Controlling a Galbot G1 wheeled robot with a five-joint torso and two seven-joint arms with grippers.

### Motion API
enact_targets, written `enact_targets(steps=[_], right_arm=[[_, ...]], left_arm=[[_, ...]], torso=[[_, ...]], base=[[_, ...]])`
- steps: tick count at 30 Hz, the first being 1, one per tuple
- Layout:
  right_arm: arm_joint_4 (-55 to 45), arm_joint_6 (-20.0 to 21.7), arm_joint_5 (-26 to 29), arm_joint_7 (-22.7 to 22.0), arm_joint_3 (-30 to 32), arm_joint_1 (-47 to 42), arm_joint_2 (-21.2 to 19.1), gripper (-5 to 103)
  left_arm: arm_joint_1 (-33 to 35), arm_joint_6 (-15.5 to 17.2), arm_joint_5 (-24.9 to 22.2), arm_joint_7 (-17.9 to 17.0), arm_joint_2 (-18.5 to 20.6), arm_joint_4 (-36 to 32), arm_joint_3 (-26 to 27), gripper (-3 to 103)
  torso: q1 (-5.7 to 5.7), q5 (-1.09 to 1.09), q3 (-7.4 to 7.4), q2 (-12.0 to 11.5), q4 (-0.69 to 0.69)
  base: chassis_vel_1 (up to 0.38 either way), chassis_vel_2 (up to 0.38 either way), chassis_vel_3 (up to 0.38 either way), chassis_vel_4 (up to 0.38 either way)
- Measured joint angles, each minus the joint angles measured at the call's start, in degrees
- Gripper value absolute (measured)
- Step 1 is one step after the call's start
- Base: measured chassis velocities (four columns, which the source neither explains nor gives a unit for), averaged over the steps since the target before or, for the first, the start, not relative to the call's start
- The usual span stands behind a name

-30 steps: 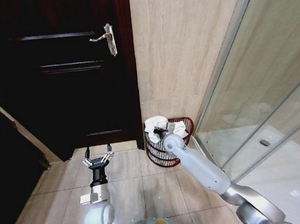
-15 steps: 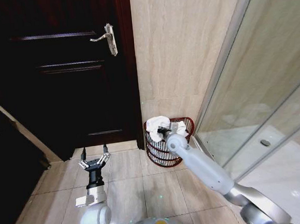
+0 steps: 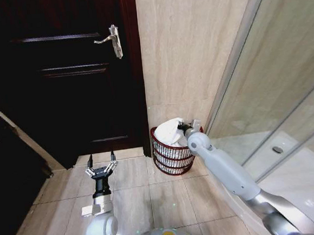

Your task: Discard the used towel into the hamper.

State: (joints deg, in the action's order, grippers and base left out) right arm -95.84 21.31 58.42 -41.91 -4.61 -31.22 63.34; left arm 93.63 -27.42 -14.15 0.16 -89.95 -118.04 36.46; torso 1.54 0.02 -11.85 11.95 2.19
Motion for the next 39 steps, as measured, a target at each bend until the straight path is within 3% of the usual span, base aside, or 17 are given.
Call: enact_targets(steps=[9,12,15,22,28,33,39], right_arm=[[0.7,0.8,-4.4,-2.0,4.5,1.0,-2.7,3],[0.3,1.7,-5.5,1.9,5.4,1.1,-4.3,3],[-0.4,5.1,-5.5,7.7,4.4,0.9,-5.9,3],[1.9,6.5,-7.8,11.0,-1.7,1.0,-4.1,3],[8.1,7.3,-8.9,9.3,-5.2,2.0,-0.5,3],[13.1,10.9,-4.7,5.5,-5.9,3.3,1.9,3],[15.9,12.4,-0.9,2.8,-5.4,4.0,3.2,3]], left_arm=[[0.1,0.2,0.1,0.1,0.4,-0.6,-0.1,100],[0.2,0.3,0.2,0.2,0.4,-0.6,-0.2,100],[0.2,0.2,0.3,0.2,0.2,-0.5,-0.2,100],[0.5,-0.1,-0.1,0.1,0.3,-0.4,0.5,100],[1.2,-1.0,-1.1,0.0,0.3,-0.4,1.3,100],[1.9,-1.8,-2.0,0.0,0.4,-0.2,2.2,100],[1.7,-1.8,-2.6,-0.1,0.6,-0.2,2.4,100]], torso=[[0.0,0.0,0.0,0.0,-0.01],[0.0,-0.01,0.0,0.0,-0.02],[0.0,-0.03,0.0,0.0,-0.02],[0.0,-0.02,0.0,0.0,-0.01],[0.0,-0.02,0.0,0.0,0.0],[0.0,-0.02,0.0,0.0,-0.01],[0.0,-0.02,0.0,0.0,-0.01]], base=[[0.0,0.0,0.0,0.0],[0.0,0.0,0.0,0.0],[0.0,0.0,0.0,0.0],[0.0,0.0,0.0,0.0],[0.0,0.0,0.0,0.0],[0.0,0.0,0.0,0.0],[0.0,0.0,0.0,0.0]])
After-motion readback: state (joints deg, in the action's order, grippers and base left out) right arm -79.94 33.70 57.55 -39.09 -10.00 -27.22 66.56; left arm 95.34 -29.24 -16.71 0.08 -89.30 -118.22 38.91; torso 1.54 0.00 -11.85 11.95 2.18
